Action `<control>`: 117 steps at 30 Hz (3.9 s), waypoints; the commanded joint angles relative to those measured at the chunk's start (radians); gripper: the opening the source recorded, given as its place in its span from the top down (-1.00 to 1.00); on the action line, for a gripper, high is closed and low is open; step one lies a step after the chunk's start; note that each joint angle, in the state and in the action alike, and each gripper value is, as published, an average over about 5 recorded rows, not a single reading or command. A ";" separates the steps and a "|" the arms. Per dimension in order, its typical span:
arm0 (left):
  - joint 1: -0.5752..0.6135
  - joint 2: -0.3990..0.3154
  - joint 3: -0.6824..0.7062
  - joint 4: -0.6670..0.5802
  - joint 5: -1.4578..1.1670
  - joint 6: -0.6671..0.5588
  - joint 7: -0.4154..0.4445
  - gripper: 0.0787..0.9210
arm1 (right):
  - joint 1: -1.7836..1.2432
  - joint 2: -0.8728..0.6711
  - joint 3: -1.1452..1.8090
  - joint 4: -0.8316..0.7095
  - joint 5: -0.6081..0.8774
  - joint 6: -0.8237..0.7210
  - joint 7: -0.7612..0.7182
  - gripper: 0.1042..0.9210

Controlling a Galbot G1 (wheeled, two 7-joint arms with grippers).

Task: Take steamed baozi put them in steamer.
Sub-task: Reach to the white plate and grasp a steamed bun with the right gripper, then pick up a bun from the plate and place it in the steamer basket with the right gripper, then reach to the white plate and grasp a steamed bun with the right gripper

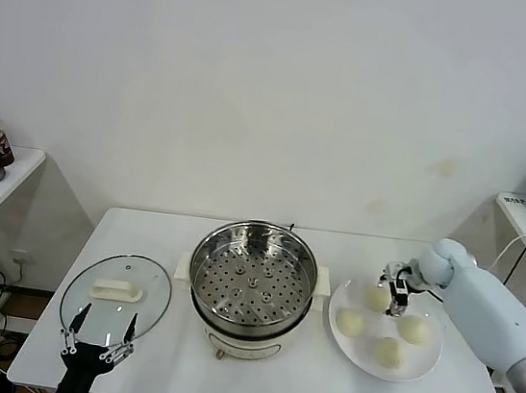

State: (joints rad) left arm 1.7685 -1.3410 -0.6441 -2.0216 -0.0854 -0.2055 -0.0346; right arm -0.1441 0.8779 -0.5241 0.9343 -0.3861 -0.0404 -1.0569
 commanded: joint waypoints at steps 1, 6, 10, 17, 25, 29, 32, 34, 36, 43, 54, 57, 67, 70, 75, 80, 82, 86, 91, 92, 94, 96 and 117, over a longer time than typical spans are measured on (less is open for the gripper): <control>0.000 -0.001 -0.003 -0.003 0.001 -0.001 0.000 -0.77 | 0.031 0.033 -0.037 -0.047 -0.009 -0.011 -0.011 -0.34; 0.003 -0.001 -0.006 -0.006 0.001 -0.004 0.000 -0.77 | 0.032 0.033 -0.044 -0.042 -0.006 -0.007 -0.012 -0.10; 0.005 -0.002 -0.006 -0.010 0.001 -0.004 0.000 -0.77 | 0.049 0.018 -0.059 -0.020 0.005 -0.001 -0.018 -0.08; 0.003 0.001 -0.005 -0.016 -0.002 -0.003 0.001 -0.77 | 0.176 -0.072 -0.143 0.101 0.105 0.032 -0.066 -0.08; -0.010 0.014 -0.006 -0.024 -0.014 -0.001 0.003 -0.77 | 0.516 -0.144 -0.321 0.261 0.345 0.125 -0.149 -0.09; -0.015 0.017 -0.011 -0.033 -0.024 0.001 0.002 -0.77 | 0.698 -0.088 -0.466 0.303 0.474 0.204 -0.136 -0.10; -0.019 0.018 -0.018 -0.042 -0.033 0.003 0.002 -0.77 | 0.769 -0.024 -0.556 0.326 0.522 0.256 -0.119 -0.11; -0.022 0.019 -0.024 -0.047 -0.037 0.005 0.002 -0.77 | 0.778 0.034 -0.589 0.331 0.533 0.285 -0.109 -0.11; -0.024 0.021 -0.031 -0.050 -0.039 0.005 0.002 -0.77 | 0.767 0.101 -0.603 0.327 0.535 0.308 -0.103 -0.12; -0.028 0.021 -0.064 -0.064 -0.045 0.009 0.000 -0.77 | 0.693 0.346 -0.619 0.223 0.458 0.452 -0.080 -0.14; -0.017 0.019 -0.103 -0.069 -0.047 0.005 0.003 -0.77 | 0.574 0.519 -0.644 0.050 0.171 0.659 -0.013 -0.14; -0.016 0.017 -0.109 -0.065 -0.049 0.003 0.003 -0.77 | 0.549 0.539 -0.638 0.019 0.098 0.700 0.012 -0.14; -0.018 0.010 -0.112 -0.065 -0.053 0.003 0.002 -0.77 | 0.524 0.571 -0.610 -0.032 -0.038 0.795 0.040 -0.15; -0.017 0.010 -0.113 -0.063 -0.054 0.003 0.002 -0.77 | 0.524 0.571 -0.610 -0.032 -0.049 0.804 0.035 -0.16; -0.013 0.010 -0.117 -0.063 -0.057 0.002 0.002 -0.77 | 0.523 0.561 -0.614 -0.023 -0.040 0.804 0.026 -0.16; -0.012 0.010 -0.120 -0.065 -0.059 0.001 0.002 -0.77 | 0.521 0.551 -0.612 -0.022 -0.042 0.806 0.019 -0.22; -0.012 0.010 -0.120 -0.065 -0.059 0.001 0.002 -0.77 | 0.521 0.546 -0.609 -0.021 -0.038 0.809 0.023 -0.26; -0.012 0.009 -0.119 -0.067 -0.059 0.002 0.002 -0.77 | 0.531 0.530 -0.608 -0.007 0.013 0.799 0.029 -0.50; -0.012 0.010 -0.120 -0.068 -0.060 0.002 0.002 -0.77 | 0.614 0.446 -0.621 0.121 0.217 0.672 -0.038 -0.73; -0.013 0.011 -0.120 -0.068 -0.062 0.003 0.001 -0.77 | 0.642 0.417 -0.631 0.162 0.273 0.620 -0.054 -0.75; -0.017 0.012 -0.120 -0.070 -0.070 0.007 -0.001 -0.77 | 0.702 0.333 -0.654 0.267 0.418 0.462 -0.085 -0.76; -0.023 0.012 -0.118 -0.077 -0.079 0.025 -0.008 -0.77 | 0.750 0.233 -0.672 0.370 0.551 0.284 -0.105 -0.76; -0.048 0.037 -0.111 -0.074 -0.090 0.085 -0.008 -0.77 | 0.537 -0.416 -0.649 0.678 0.405 -0.367 -0.021 -0.76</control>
State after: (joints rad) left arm 1.7250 -1.3087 -0.7553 -2.0957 -0.1729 -0.1377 -0.0424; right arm 0.5067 0.6572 -1.1998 1.5271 0.0652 -0.2387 -1.0888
